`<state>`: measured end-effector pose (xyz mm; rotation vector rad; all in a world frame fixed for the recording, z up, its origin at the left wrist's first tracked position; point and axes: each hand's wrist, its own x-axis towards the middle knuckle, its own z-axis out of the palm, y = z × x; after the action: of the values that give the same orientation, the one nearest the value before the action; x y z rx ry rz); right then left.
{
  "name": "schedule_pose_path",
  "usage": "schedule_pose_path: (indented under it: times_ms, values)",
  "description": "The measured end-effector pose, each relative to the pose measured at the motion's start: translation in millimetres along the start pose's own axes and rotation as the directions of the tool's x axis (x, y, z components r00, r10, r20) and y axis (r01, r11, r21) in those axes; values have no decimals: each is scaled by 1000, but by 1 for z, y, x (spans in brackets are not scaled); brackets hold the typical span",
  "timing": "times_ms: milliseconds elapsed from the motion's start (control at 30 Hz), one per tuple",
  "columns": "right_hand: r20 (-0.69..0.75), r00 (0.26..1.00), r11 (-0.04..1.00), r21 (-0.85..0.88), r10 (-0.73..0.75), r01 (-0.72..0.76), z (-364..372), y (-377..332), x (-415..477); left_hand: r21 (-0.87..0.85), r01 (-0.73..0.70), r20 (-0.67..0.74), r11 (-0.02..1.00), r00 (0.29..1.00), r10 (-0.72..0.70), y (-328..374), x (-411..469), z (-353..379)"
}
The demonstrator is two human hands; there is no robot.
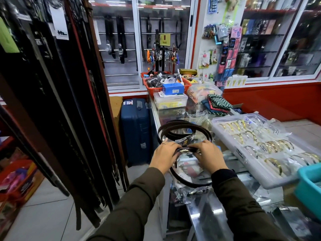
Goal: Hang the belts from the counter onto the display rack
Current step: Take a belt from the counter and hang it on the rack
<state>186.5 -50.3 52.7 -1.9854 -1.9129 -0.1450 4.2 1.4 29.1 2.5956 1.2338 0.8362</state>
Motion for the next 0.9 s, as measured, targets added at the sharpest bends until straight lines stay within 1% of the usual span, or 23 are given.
schedule_pose_path:
  times_ms: [100,267,333,433,500,567,600,667,700,767,800,867,900]
  values:
    - [-46,997,998,-10,-66,66,-9,-22,14,14,-13,-54,1000,998,13,-14,-2,-26]
    - [-31,980,981,7,-196,196,-13,-68,36,82,-28,-38,996,999,31,-50,-13,-80]
    - [-30,966,966,27,-256,257,-12,-87,43,115,-29,-81,993,996,39,-63,-25,-101]
    - [-26,945,940,100,-326,327,-9,-120,50,164,10,-179,986,984,20,-81,-46,-125]
    - [-17,937,920,182,-349,346,-6,-140,52,135,54,-247,989,969,-19,-90,-58,-136]
    - [-18,935,887,310,-353,341,-2,-158,53,36,103,-339,994,937,-85,-96,-70,-145]
    - [-17,937,862,386,-349,328,-1,-165,53,-36,140,-394,989,908,-143,-97,-76,-149]
    - [3,942,799,531,-335,282,3,-179,54,-216,205,-492,955,822,-288,-94,-85,-155]
    - [25,945,756,607,-326,245,3,-186,54,-312,219,-519,924,776,-359,-92,-89,-158]
    - [60,943,643,745,-327,175,4,-199,54,-458,233,-526,858,707,-473,-87,-95,-162]
    - [60,939,589,792,-338,161,4,-205,54,-516,232,-512,824,688,-514,-86,-97,-163]
    - [53,933,512,846,-355,146,5,-212,53,-659,214,-441,721,667,-601,-84,-101,-165]
    - [58,932,491,861,-359,136,4,-215,53,-725,199,-394,659,666,-634,-84,-103,-167]
